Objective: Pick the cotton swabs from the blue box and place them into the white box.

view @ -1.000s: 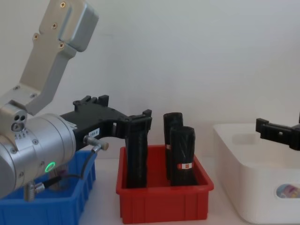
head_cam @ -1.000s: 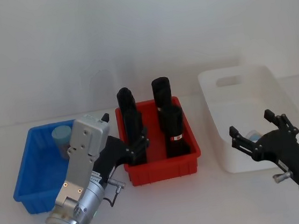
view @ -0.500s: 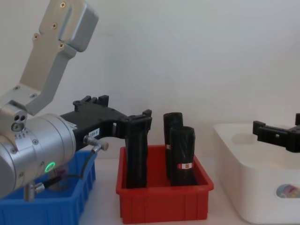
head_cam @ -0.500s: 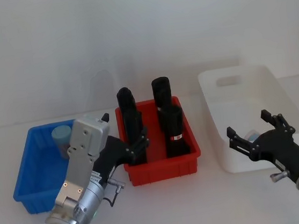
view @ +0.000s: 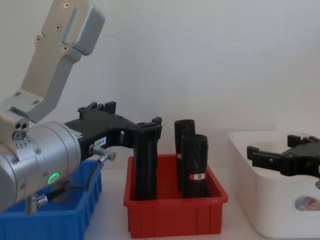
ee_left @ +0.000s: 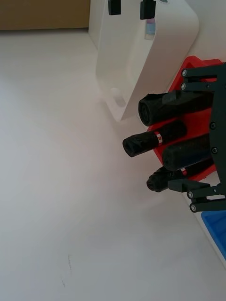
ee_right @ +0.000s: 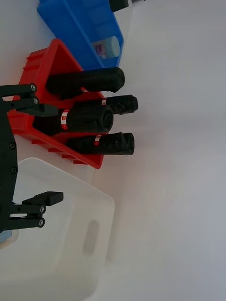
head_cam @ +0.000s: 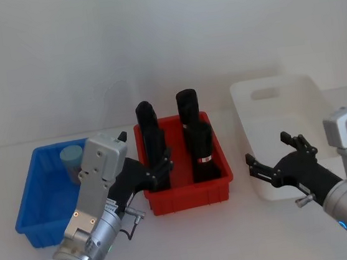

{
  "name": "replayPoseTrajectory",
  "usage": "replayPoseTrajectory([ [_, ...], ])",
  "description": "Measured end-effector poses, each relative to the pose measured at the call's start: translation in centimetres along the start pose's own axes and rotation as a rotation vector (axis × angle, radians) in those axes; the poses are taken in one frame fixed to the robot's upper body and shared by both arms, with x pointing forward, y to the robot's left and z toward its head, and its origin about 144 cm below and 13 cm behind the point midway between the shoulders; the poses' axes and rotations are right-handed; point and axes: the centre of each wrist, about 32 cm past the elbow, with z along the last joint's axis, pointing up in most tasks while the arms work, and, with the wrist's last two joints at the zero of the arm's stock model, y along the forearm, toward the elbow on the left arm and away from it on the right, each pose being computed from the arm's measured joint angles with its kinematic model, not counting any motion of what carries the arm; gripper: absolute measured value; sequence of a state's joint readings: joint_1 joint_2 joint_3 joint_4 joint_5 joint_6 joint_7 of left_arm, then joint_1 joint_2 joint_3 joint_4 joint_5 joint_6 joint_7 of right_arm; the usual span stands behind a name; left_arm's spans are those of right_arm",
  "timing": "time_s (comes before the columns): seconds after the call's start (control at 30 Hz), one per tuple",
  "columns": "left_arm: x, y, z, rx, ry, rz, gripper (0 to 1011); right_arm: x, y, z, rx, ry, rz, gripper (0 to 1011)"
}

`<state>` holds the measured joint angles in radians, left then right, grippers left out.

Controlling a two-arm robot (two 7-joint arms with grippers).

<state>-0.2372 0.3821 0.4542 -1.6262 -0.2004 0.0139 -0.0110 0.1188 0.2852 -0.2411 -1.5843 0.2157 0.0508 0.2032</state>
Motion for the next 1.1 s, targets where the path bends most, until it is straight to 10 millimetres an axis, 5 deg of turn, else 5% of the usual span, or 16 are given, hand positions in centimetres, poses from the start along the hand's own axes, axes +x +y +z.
replayPoseTrajectory([
  [1.1,0.0,0.0,0.0,0.0,0.0,0.0,1004,0.6,11.1,-2.2,-0.024,-0.013,0.203,1002],
])
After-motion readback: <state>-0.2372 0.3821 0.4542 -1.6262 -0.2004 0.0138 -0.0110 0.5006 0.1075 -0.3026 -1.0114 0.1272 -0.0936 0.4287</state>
